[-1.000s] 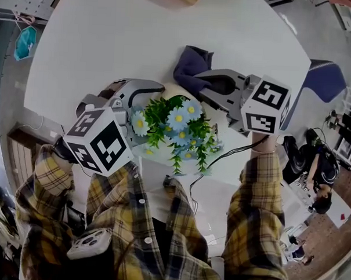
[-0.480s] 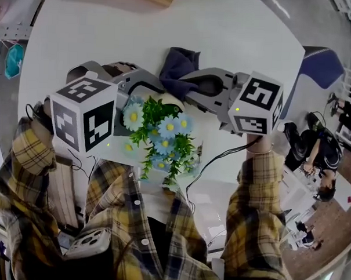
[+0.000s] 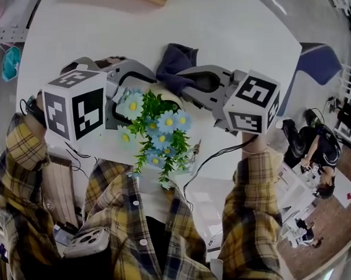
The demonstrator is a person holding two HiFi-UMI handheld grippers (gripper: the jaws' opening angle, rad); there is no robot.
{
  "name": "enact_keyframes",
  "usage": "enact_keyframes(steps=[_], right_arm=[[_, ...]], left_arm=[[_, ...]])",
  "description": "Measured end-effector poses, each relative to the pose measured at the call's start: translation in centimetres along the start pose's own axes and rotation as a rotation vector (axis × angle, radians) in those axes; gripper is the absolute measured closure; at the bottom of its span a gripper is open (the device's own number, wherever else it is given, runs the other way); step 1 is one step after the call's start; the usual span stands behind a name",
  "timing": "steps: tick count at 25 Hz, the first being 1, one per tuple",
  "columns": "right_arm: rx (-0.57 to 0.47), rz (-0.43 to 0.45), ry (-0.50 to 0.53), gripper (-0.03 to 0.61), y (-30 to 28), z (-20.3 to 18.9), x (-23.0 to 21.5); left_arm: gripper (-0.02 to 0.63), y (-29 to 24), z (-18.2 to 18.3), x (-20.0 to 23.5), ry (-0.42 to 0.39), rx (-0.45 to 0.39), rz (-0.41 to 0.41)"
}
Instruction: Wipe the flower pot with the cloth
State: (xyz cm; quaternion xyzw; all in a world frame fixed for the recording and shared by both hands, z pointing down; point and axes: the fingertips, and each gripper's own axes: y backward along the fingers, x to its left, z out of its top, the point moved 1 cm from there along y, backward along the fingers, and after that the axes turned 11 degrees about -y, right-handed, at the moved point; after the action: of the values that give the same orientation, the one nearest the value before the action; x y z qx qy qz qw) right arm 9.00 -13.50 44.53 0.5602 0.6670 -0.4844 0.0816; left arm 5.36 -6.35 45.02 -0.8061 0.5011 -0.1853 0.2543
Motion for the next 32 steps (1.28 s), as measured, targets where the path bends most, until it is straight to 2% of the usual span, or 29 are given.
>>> enact_keyframes(steps=[4, 10, 14, 17, 22, 25, 28, 32], right_arm=[[-0.025, -0.017, -0.018, 0.565, 0.0, -0.2, -0.2], [-0.053, -0.063, -0.023, 0.565, 0.4, -0.1, 0.2], [-0.057, -0.066, -0.032, 0.565, 0.7, 0.1, 0.1], [-0.057, -0.077, -0.043, 0.565, 0.6, 0.1, 0.0], [-0.070, -0.082, -0.047, 0.565, 0.5, 0.1, 0.6], [-0.076, -0.078, -0.051, 0.565, 0.7, 0.0, 0.7], [-0.073, -0.066, -0.048, 0.565, 0.6, -0.2, 1.0], [-0.062, -0.045, -0.044, 0.565, 0.9, -0.5, 1.0]], left_arm=[[0.219, 2.1, -0.9, -0.5, 0.175, -0.076, 0.244], [0.219, 2.7, -0.7, -5.4, 0.446, -0.200, 0.691], [0.219, 0.6, 1.3, -7.3, 0.617, -0.286, 0.892], [0.219, -1.0, 2.3, -7.6, 0.669, -0.322, 0.992], [0.219, -1.5, 3.3, -6.7, 0.684, -0.355, 1.123], [0.219, -1.8, 3.6, -5.8, 0.668, -0.337, 1.138], [0.219, -2.6, 3.8, -5.7, 0.639, -0.316, 1.120], [0.219, -3.2, 3.6, -5.2, 0.592, -0.241, 1.103]])
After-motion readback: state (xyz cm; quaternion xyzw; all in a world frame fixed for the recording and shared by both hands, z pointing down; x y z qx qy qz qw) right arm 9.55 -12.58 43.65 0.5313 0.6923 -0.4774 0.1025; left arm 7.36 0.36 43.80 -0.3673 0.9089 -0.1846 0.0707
